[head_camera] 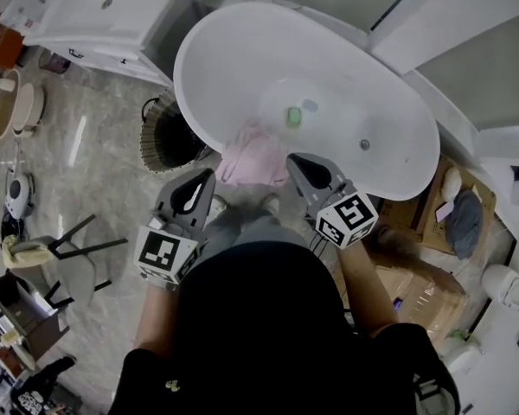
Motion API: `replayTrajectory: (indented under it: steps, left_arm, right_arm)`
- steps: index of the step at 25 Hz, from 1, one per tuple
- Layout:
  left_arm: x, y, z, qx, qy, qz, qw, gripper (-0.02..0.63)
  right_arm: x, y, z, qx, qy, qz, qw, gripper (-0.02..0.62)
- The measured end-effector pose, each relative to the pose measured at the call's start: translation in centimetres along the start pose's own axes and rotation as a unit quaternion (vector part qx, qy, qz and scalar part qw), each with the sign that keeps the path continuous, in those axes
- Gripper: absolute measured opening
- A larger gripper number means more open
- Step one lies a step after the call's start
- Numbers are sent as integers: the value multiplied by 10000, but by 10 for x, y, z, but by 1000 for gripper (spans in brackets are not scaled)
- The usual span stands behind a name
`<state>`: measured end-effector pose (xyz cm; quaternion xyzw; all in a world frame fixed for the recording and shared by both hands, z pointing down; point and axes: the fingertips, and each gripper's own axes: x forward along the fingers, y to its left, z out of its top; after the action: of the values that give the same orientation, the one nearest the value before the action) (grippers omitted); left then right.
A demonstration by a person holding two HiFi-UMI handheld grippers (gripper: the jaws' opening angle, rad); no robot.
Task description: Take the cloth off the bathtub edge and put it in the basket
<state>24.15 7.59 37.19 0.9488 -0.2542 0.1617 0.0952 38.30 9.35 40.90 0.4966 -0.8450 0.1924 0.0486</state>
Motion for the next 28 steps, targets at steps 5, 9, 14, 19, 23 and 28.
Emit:
replayTrajectory:
  steps: [5,9,14,19,23,28]
  left_arm:
    - [-11,20,-11,-66,37,149,9999,14]
    - [-20,32,-25,-121,101,259,9995,14]
    - [-31,44,-44,-454,341,466,9973,14]
    - [-43,56,-68,-788,476,602,9939,14]
    - [-55,67,-89,-884,622,704,9916,14]
    - [-67,74,-111,-1000,766,803,9888,14]
  right_arm:
    - [27,2,-39,35,498,81,9987,69]
    - [50,2,-77,89,899,148,9958,123]
    - [82,-3,-130,147,1488,186,9886,215]
    - [114,-16,-186,169,2041,10,9788,324]
    - [135,-27,-232,109,2489,-151,9683,366]
    - [154,-35,-287,-112,2989,-243,9539,409]
